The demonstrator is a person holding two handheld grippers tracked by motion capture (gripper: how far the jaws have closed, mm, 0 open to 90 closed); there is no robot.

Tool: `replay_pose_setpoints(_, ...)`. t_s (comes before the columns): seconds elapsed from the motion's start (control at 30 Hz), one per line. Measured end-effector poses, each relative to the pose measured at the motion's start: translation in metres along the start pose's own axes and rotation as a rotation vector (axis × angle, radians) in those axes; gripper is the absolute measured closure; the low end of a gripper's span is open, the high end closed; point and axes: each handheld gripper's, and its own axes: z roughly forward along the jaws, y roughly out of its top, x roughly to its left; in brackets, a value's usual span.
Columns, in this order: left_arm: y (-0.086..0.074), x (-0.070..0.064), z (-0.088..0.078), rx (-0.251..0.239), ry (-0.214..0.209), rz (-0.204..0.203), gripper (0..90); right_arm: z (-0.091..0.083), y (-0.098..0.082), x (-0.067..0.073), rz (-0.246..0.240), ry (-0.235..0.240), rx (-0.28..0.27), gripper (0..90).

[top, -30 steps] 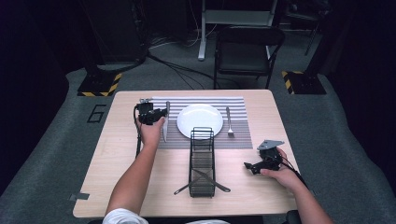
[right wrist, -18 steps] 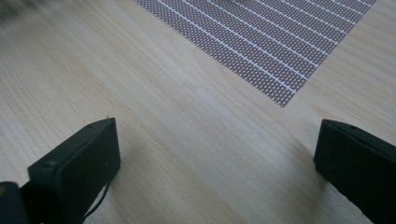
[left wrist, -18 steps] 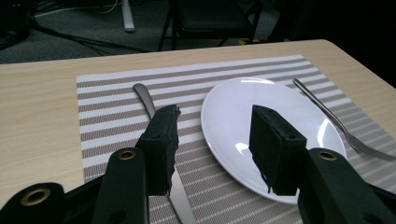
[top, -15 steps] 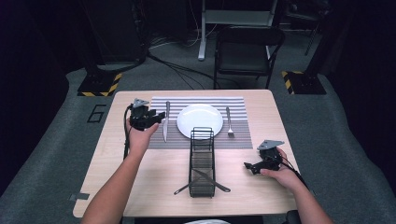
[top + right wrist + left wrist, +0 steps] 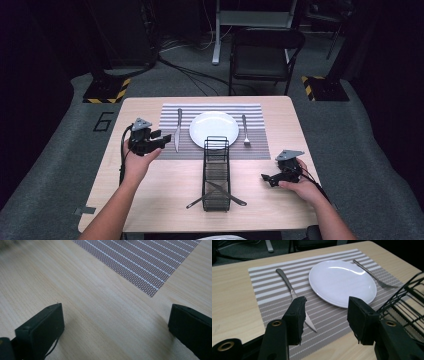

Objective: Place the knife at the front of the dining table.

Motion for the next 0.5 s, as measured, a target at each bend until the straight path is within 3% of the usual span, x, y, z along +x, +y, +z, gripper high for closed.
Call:
replay_pose_setpoints(0.13,-0.014,0.002,-0.001,0.03,0.0,0.011,48.0,0.0,0.0,0.0,-0.001,0.0,0.0,0.0)
replay_pose_setpoints(0.5,-0.053,0.015,0.01,0.068,0.014,-0.072,47.7,0.0,0.0,0.0,0.002,0.0,0.0,0.0)
